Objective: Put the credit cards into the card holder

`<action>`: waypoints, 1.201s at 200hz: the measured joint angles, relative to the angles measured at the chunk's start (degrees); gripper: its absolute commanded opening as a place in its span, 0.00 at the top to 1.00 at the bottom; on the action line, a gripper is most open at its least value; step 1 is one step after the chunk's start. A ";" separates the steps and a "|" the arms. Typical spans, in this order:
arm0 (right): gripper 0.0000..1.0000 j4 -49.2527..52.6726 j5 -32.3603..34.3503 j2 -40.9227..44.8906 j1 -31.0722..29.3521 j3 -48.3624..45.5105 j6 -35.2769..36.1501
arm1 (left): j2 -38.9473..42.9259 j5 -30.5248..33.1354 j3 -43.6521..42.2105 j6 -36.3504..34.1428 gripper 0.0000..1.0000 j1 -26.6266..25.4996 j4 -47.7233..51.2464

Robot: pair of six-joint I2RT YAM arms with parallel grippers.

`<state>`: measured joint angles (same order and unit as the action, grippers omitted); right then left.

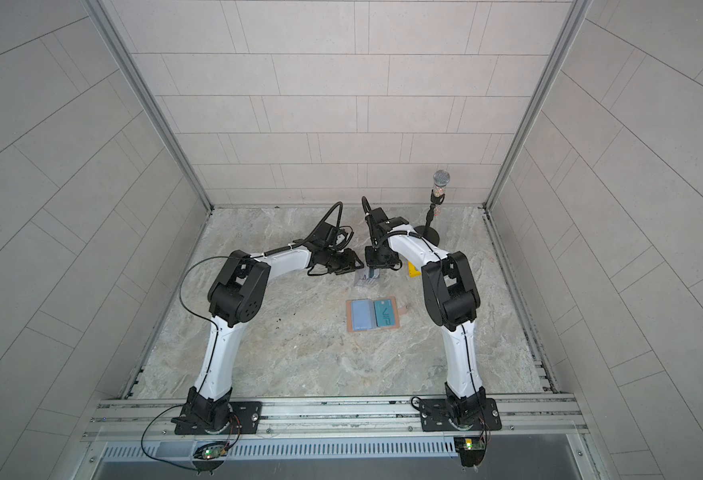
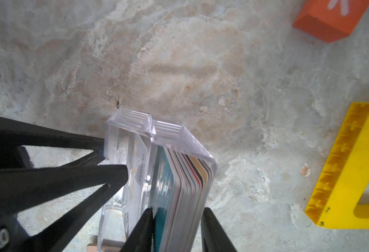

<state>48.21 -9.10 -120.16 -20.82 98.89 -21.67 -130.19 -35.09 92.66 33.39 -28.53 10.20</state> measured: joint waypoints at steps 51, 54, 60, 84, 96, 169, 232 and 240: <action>0.62 0.02 1.01 0.02 -0.20 0.20 -0.04 | 0.00 0.35 0.00 0.00 0.56 -0.11 0.00; 0.62 0.02 1.01 0.02 -0.20 0.20 -0.04 | 0.00 0.35 0.00 0.00 0.56 -0.11 0.00; 0.62 0.02 1.01 0.02 -0.20 0.20 -0.04 | 0.00 0.35 0.00 0.00 0.56 -0.11 0.00; 0.62 0.02 1.03 0.02 -0.20 0.20 -0.24 | 0.00 0.35 0.00 0.00 0.56 -0.11 0.00; 0.61 0.04 1.07 0.04 -0.20 0.20 -0.37 | 0.00 0.35 0.00 0.00 0.56 -0.11 0.00; 0.57 2.38 3.58 0.17 -0.61 2.60 -0.63 | 0.00 0.37 0.00 0.00 0.56 -0.11 0.00; 0.62 4.98 7.19 0.17 -1.31 5.38 -0.20 | 0.00 0.39 0.00 0.00 0.57 -0.11 0.00; 0.62 5.07 7.26 0.17 -1.31 5.40 -0.17 | 0.00 0.37 0.00 0.00 0.57 -0.11 0.00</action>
<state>53.28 -1.85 -119.98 -22.13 104.29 -21.85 -130.19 -34.72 92.66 33.39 -28.64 10.20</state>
